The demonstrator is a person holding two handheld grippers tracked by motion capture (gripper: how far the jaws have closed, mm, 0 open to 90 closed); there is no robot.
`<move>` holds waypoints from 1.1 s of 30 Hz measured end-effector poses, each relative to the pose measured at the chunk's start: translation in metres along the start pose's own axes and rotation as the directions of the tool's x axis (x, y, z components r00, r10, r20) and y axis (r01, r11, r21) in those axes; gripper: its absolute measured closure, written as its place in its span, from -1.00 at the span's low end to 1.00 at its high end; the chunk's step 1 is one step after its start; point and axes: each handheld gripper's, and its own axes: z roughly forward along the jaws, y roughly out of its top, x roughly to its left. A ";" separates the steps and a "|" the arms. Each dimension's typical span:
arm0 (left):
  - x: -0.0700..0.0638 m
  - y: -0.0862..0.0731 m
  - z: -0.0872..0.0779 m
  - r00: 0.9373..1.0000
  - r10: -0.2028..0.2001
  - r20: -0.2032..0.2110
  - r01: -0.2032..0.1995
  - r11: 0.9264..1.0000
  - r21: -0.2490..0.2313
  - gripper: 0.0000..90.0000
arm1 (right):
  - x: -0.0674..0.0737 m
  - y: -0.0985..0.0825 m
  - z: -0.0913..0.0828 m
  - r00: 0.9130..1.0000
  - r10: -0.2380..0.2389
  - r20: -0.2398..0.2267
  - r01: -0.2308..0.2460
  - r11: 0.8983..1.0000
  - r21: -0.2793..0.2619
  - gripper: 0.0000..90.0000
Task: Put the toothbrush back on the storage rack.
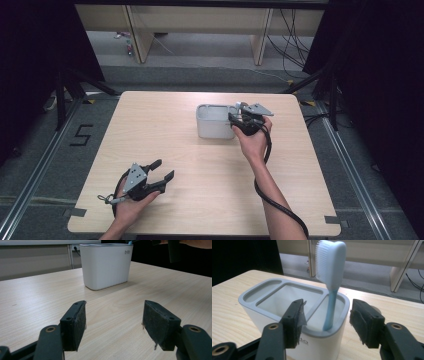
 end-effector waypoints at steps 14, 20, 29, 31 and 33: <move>0.000 0.000 0.000 1.000 0.000 -0.003 0.000 1.000 0.003 -0.23 | -0.002 -0.009 -0.019 0.999 -0.017 -0.029 0.019 0.999 0.048 -0.20; 0.000 0.000 0.000 1.000 0.000 -0.003 0.000 1.000 0.001 -0.23 | -0.001 -0.015 -0.029 0.999 -0.020 -0.046 0.023 0.997 0.071 -0.20; -0.001 0.001 -0.002 1.000 0.005 -0.012 -0.005 1.000 0.022 -0.22 | -0.003 -0.029 -0.042 0.997 -0.039 -0.067 0.046 0.994 0.099 -0.20; -0.001 0.001 -0.001 1.000 0.005 -0.012 -0.005 1.000 0.023 -0.22 | -0.003 -0.033 -0.045 0.997 -0.017 -0.069 0.025 0.994 0.108 -0.20; -0.001 0.001 -0.002 1.000 0.004 -0.011 -0.004 1.000 0.023 -0.22 | -0.004 -0.038 -0.050 0.998 -0.010 -0.068 0.019 0.992 0.128 -0.20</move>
